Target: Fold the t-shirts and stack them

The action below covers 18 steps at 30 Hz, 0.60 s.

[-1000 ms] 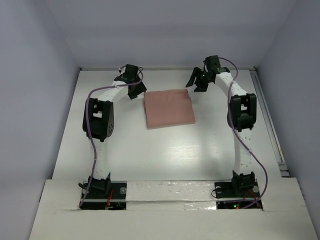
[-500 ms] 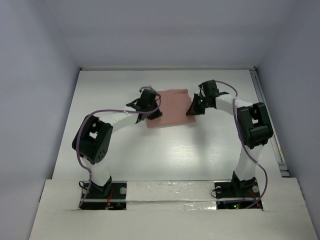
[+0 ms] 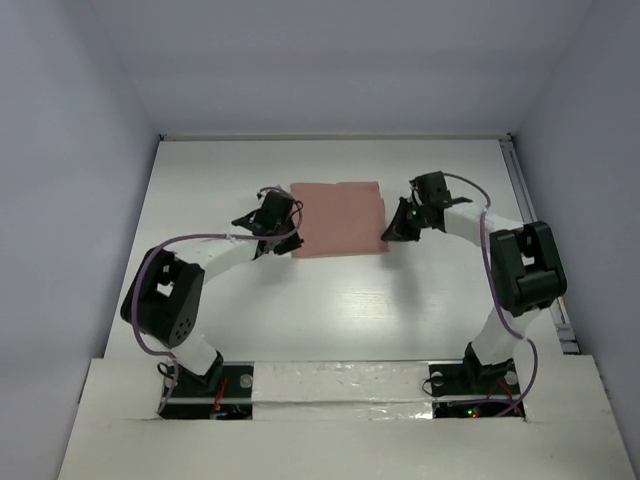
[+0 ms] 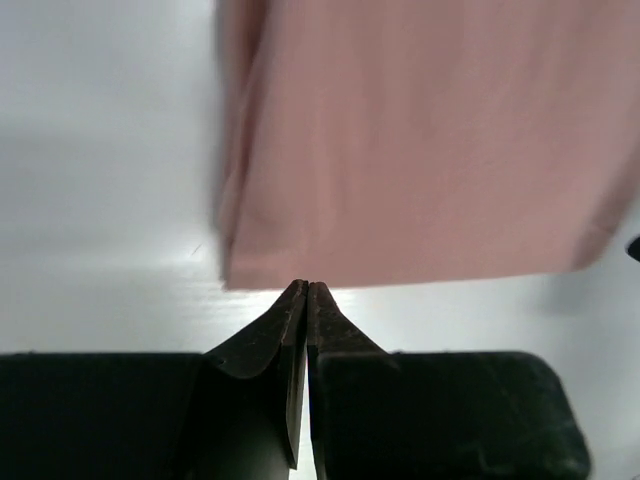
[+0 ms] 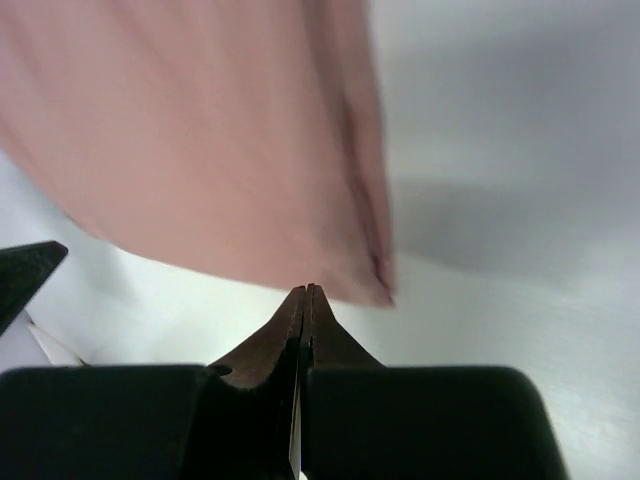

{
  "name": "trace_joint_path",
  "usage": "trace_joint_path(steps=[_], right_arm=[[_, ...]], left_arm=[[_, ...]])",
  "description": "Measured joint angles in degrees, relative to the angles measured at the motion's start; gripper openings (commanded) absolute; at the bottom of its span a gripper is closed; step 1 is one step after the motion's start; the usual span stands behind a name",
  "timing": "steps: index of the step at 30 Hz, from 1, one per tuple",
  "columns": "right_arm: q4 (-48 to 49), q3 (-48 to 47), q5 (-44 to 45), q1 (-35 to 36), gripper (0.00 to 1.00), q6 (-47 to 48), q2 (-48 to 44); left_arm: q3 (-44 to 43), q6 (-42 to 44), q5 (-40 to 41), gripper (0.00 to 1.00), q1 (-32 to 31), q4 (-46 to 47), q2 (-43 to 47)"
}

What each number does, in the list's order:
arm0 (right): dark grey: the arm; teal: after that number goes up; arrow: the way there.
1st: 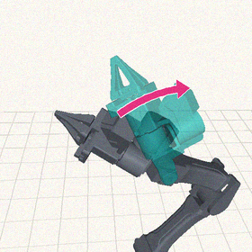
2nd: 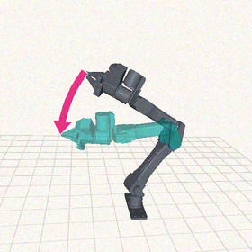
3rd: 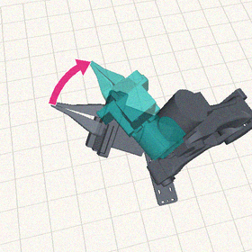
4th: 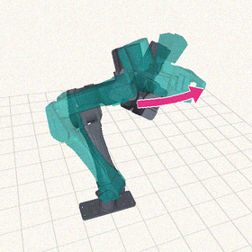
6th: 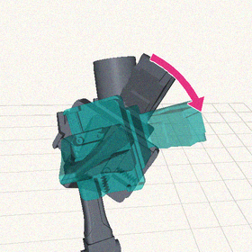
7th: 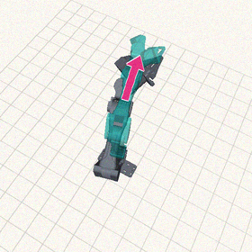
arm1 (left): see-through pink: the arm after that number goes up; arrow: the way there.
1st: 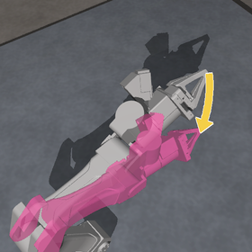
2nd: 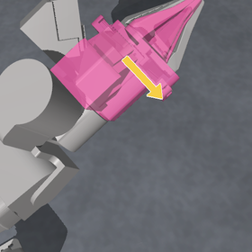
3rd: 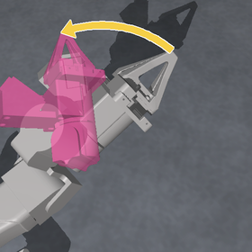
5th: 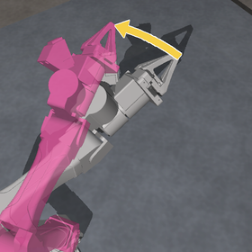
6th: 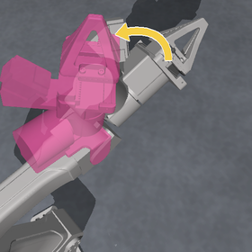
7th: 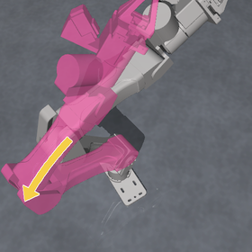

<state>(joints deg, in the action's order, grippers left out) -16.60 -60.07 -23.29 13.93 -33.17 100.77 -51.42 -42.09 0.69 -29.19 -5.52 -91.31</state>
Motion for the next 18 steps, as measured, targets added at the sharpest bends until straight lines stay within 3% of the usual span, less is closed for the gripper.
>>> trace_joint_path(steps=[6, 11, 18], right_arm=[[0.1, -19.7, -0.9, 0.0, 0.00, 0.4, 9.3], [0.8, -35.8, -3.0, -0.2, 0.00, 0.3, 22.3], [-1.0, -47.5, -5.5, -3.0, 0.00, -1.4, 35.3]], left_arm=[[-17.6, 3.8, 0.0, 0.01, 2.2, -2.0, -5.6], [-33.8, 5.9, -1.9, 0.01, 6.9, 0.6, -20.2], [-42.2, 7.1, -5.2, 0.01, 13.1, 0.3, -36.6]])
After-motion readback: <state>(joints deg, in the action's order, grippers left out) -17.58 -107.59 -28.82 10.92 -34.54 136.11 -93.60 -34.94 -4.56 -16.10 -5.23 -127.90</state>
